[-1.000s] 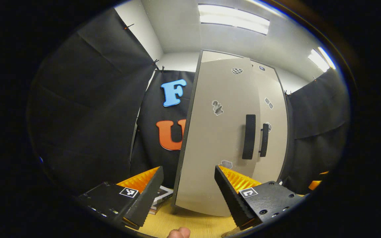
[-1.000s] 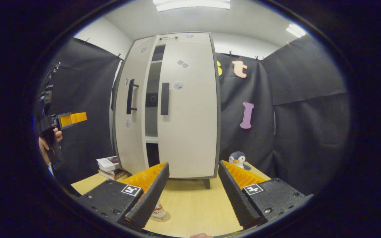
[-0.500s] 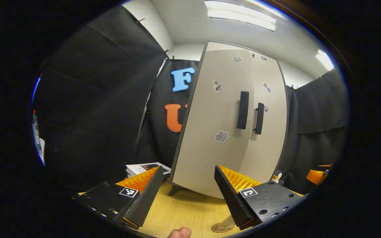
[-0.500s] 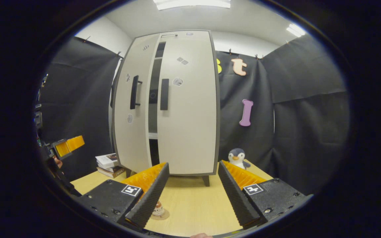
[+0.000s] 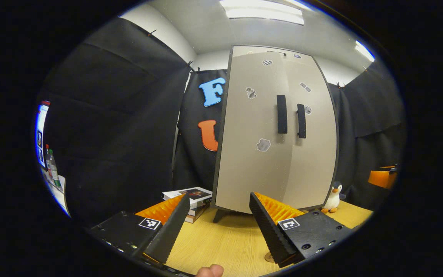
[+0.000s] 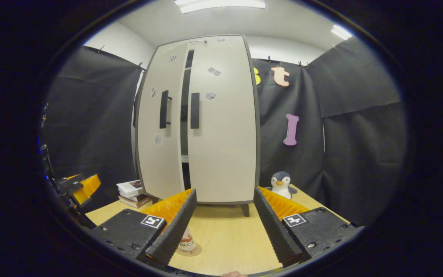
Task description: Grasp the bottle in the cabinet with the left hand and place it on the coaster, then close the right door with the right hand and the left door with the left hand.
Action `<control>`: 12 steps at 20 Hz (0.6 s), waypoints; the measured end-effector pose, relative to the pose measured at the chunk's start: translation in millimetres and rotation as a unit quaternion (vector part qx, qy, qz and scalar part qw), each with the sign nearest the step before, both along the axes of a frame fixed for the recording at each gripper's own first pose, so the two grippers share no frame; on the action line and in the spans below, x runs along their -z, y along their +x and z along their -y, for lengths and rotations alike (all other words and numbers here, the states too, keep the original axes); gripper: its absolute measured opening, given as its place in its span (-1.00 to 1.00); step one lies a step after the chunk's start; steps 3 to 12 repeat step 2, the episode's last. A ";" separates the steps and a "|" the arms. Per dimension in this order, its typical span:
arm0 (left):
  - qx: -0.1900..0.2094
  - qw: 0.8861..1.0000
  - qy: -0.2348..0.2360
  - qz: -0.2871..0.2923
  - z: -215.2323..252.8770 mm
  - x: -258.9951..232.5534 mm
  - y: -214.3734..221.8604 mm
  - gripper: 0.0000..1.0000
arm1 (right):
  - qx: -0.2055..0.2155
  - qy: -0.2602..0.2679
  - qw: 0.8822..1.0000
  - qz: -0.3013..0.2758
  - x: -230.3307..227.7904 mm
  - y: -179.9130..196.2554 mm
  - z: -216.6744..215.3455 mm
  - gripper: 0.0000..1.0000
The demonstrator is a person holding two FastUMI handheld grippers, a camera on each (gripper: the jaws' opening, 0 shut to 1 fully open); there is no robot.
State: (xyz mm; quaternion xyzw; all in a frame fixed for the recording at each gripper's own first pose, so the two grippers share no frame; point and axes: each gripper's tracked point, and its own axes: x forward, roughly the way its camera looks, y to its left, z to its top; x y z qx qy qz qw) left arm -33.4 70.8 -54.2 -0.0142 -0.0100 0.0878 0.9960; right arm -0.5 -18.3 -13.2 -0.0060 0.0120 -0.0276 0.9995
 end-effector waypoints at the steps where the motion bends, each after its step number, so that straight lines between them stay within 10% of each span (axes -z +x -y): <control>1: 0.007 1.000 0.003 0.005 4.4 -4.2 -0.2 0.89 | -0.002 -0.001 1.000 0.001 0.2 -0.1 -1.6 0.89; 12: 0.015 1.000 0.005 0.010 9.3 -6.5 0.1 0.89 | -0.004 -0.002 1.000 0.000 0.5 -0.2 -3.2 0.94</control>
